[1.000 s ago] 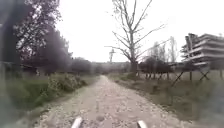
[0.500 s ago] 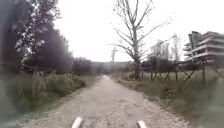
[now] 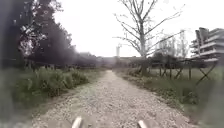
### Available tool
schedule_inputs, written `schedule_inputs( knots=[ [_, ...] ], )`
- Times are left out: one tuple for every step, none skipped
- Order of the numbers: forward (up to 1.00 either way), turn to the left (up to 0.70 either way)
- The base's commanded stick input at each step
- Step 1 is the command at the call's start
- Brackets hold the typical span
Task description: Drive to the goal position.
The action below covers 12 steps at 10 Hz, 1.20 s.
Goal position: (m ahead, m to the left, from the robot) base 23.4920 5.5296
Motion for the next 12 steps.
schedule_inputs(
  knots=[
    [1.0,0.0],
    [1.0,0.0],
    [1.0,-0.03],
    [1.0,-0.4],
    [1.0,-0.38],
    [1.0,-0.09],
    [1.0,0.0],
    [1.0,0.0],
    [1.0,0.0],
    [1.0,0.0],
    [1.0,0.0],
    [1.0,-0.39]
  ],
)
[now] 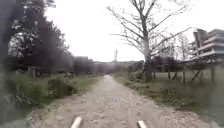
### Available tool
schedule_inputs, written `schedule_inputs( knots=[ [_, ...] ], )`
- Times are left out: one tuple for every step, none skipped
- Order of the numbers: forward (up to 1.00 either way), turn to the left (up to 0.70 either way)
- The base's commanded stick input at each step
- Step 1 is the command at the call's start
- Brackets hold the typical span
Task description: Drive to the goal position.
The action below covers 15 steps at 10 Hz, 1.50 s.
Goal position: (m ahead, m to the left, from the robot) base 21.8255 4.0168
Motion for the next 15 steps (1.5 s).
schedule_inputs(
  knots=[
    [1.0,-0.38],
    [1.0,-0.04],
    [1.0,0.0],
    [1.0,0.0],
    [1.0,0.0],
    [1.0,0.0],
    [1.0,0.0],
    [1.0,-0.35],
    [1.0,-0.4],
    [1.0,-0.33],
    [1.0,-0.05],
    [1.0,0.0],
    [1.0,0.0],
    [1.0,0.0],
    [1.0,0.0]
  ],
)
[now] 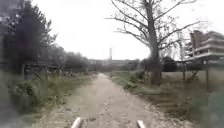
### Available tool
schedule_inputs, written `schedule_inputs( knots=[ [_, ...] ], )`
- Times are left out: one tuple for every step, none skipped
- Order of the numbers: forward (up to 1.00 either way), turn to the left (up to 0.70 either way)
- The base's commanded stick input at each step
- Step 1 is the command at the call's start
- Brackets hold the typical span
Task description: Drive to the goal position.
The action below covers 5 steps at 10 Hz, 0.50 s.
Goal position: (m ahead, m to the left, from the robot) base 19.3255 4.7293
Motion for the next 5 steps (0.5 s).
schedule_inputs(
  knots=[
    [1.0,-0.21],
    [1.0,-0.4],
    [1.0,-0.23],
    [1.0,-0.07],
    [1.0,0.0]
  ],
)
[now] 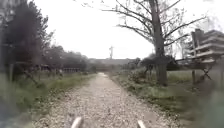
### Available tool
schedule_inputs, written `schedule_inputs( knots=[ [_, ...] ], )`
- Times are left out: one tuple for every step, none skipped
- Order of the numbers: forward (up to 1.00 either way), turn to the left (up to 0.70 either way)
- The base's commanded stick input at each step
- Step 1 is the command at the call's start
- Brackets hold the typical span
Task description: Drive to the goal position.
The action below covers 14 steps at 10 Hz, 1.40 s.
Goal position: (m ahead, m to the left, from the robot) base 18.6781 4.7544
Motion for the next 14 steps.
schedule_inputs(
  knots=[
    [1.0,0.0],
    [1.0,0.0],
    [1.0,0.0],
    [1.0,0.0],
    [1.0,0.0],
    [1.0,0.0],
    [1.0,0.0],
    [1.0,0.0],
    [1.0,0.0],
    [1.0,0.0],
    [1.0,0.0],
    [1.0,0.0],
    [1.0,0.0],
    [1.0,0.0]
  ],
)
